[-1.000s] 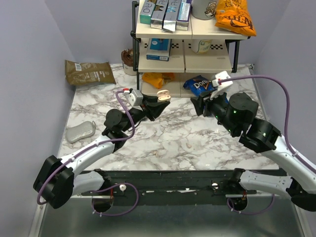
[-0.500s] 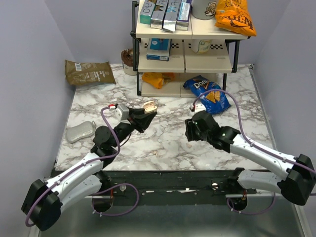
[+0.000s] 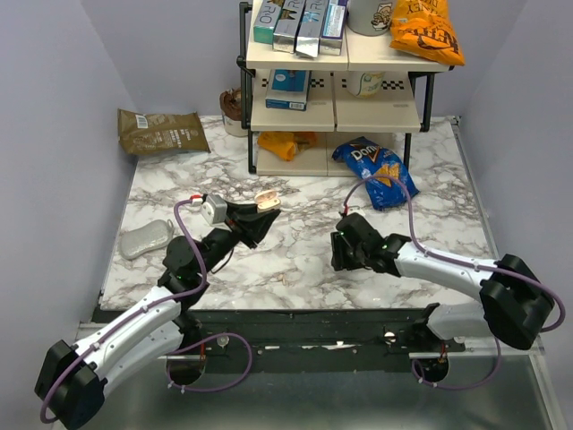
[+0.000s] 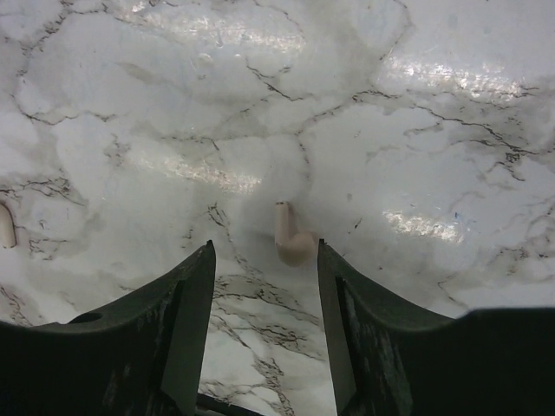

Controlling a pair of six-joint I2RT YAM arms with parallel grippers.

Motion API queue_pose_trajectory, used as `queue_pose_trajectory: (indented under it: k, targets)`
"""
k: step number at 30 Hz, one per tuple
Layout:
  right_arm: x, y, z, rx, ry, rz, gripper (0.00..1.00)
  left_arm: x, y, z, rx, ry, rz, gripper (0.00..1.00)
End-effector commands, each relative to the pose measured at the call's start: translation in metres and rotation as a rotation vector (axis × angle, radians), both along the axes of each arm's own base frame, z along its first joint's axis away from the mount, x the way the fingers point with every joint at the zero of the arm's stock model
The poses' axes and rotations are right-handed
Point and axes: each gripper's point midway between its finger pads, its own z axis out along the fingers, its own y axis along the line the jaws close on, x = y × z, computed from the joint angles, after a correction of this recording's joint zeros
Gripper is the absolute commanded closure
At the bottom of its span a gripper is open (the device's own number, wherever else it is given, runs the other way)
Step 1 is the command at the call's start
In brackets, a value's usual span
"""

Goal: Insert the wireless bluetooth earbuds into the charging case
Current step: Pick up the earbud from the center of the board.

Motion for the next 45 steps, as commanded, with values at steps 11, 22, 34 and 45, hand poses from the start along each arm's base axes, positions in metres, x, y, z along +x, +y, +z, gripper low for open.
queue_pose_trajectory:
  k: [11, 22, 34, 45]
  targets:
    - [0.001, 0.0, -0.025, -0.06, 0.049, 0.014, 0.64, -0.005, 0.0, -0.002, 0.004, 0.013, -0.003, 1.0]
    - [0.02, 0.043, 0.013, -0.018, -0.099, 0.392, 0.85, -0.008, -0.001, -0.003, 0.007, 0.008, -0.007, 1.0]
    - [0.017, 0.094, 0.002, -0.147, -0.059, 0.889, 0.84, -0.013, 0.0, -0.004, 0.016, -0.006, -0.015, 1.0]
    - [0.01, 0.084, -0.019, -0.21, 0.046, 0.845, 0.65, -0.013, -0.001, -0.004, 0.02, -0.005, -0.019, 1.0]
